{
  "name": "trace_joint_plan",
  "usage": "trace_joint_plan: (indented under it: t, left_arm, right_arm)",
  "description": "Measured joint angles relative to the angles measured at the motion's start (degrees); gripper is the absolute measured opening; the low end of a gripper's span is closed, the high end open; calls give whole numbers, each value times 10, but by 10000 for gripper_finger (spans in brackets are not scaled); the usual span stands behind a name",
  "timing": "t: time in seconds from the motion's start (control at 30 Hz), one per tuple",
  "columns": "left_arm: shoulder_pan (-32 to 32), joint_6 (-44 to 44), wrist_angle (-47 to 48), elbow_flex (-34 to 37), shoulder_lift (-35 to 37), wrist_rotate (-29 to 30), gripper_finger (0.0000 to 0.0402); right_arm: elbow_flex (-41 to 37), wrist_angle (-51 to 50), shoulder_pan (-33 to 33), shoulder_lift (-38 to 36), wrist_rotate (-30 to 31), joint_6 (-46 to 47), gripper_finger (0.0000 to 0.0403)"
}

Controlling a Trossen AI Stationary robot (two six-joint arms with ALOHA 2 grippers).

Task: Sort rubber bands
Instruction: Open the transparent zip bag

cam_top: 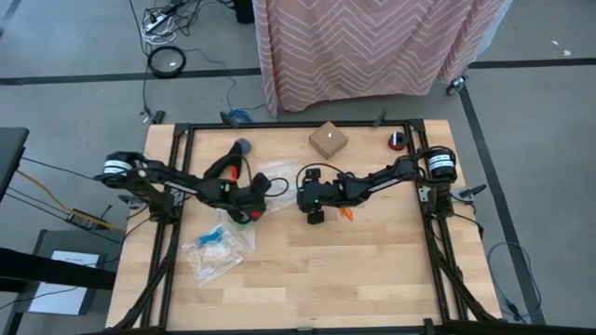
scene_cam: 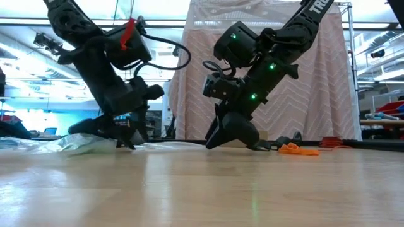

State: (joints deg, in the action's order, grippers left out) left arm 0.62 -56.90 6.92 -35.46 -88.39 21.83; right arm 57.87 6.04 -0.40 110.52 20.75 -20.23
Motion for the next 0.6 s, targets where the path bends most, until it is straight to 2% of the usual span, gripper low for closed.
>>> trace_joint_plan:
  t: [0.37, 0.6]
  left_arm:
    - [1, -15, -85, 2, -7, -20, 156]
    - [1, -27, -94, 1, -7, -22, 156]
  right_arm:
    - [0, 10, 0, 0, -15, 10, 160]
    - [0, 10, 0, 0, -19, 27, 160]
